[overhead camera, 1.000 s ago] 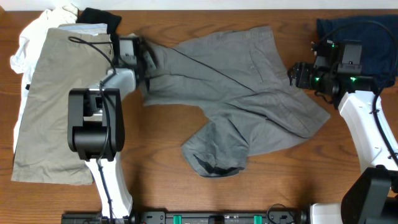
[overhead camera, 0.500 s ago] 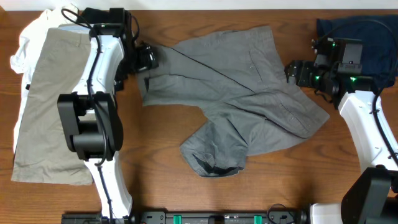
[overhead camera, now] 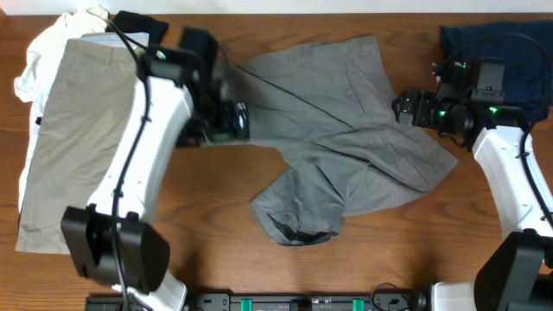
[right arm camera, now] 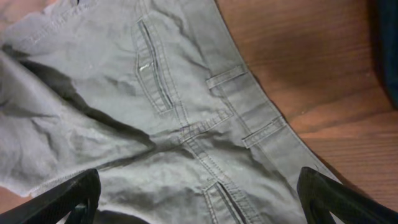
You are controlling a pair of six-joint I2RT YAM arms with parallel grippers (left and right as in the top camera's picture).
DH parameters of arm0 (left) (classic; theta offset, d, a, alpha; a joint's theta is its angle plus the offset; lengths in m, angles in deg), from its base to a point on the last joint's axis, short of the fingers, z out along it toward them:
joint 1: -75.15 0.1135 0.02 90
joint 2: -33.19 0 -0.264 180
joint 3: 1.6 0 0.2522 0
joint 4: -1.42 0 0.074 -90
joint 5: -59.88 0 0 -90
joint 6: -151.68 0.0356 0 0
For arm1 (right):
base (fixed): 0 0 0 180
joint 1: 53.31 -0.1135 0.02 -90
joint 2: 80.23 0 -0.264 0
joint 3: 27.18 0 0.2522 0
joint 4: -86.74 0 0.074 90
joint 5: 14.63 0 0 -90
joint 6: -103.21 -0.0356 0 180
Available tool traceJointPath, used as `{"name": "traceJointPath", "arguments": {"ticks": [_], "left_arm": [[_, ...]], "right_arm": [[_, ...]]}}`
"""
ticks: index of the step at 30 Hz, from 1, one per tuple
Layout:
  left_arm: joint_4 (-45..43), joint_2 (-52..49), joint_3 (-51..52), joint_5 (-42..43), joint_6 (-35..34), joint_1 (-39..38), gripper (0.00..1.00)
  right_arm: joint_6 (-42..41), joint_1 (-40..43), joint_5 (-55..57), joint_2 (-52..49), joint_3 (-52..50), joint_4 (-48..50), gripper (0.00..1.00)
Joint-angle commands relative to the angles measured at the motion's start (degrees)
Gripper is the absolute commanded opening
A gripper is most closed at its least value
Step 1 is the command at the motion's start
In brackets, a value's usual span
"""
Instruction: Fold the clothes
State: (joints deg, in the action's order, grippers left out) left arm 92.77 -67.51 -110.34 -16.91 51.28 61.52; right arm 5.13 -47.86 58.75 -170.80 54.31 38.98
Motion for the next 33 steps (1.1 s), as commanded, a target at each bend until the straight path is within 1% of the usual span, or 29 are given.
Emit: {"name": "traceJointPath", "arguments": {"ticks": [1,5,9,14,18,22,23,24,25,26,27,28,29,30,31,33], "left_arm": [[-1.29,2.6,7.61,-0.11,2.49,-3.67,0.99],[-10.36,4.72,17.29,1.22,3.58,-8.83,0.99],[-20.31,3.3,23.45,12.61,11.19,-12.37,0.99],[-21.22,0.74,24.24,12.92,14.93,-17.55,0.99],[-21.99,-1.05,24.26,10.29,15.15,-20.04,0.99],[-22.05,-3.26,24.26,10.32,15.37,-21.4,1.0],[-22.05,-3.87,24.26,10.32,15.37,-21.57,0.98],[-22.01,-4.39,24.26,10.29,15.34,-21.62,0.93],[-21.99,-4.92,24.26,10.1,15.3,-21.59,0.84],[-21.94,-5.35,24.26,10.08,15.3,-21.55,0.71],[-21.77,-5.57,24.26,9.77,15.28,-21.38,0.51],[-21.57,-5.7,24.26,8.74,15.1,-21.09,0.34],[-21.44,-5.7,24.26,7.17,14.12,-20.85,0.21],[-21.18,-5.64,24.24,4.94,12.44,-20.46,0.09],[-20.76,-5.46,24.2,2.67,10.84,-19.91,0.06],[-18.93,-5.07,23.87,-1.16,8.52,-18.6,0.06]], "right_arm": [[0.0,1.16,-0.74,-0.46,0.68,0.15,0.98],[0.0,1.57,-0.74,-0.46,0.68,0.2,0.96],[0.0,1.66,-0.74,-0.46,0.68,0.15,0.96],[0.0,1.66,-0.76,-0.46,0.68,0.13,0.96],[-0.02,1.66,-0.76,-0.46,0.68,-0.31,0.96],[0.0,1.66,-0.76,-0.46,0.68,-0.55,0.95],[0.0,1.66,-0.74,-0.46,0.68,-0.66,0.95],[0.0,1.66,-0.74,-0.46,0.68,-0.76,0.95],[0.0,1.66,-0.74,-0.46,0.68,-0.96,0.95],[0.0,1.66,-0.74,-0.46,0.68,-1.05,0.95],[0.0,1.66,-0.74,-0.46,0.68,-1.16,0.95],[0.0,1.66,-0.74,-0.46,0.68,-1.16,0.95],[0.02,1.66,-0.74,-0.46,0.68,-1.16,0.95],[0.0,1.66,-0.74,-0.46,0.68,-1.16,0.95],[0.0,1.66,-0.74,-0.46,0.68,-1.16,0.95],[0.0,1.66,-0.74,-0.46,0.68,-1.18,0.95]]}}
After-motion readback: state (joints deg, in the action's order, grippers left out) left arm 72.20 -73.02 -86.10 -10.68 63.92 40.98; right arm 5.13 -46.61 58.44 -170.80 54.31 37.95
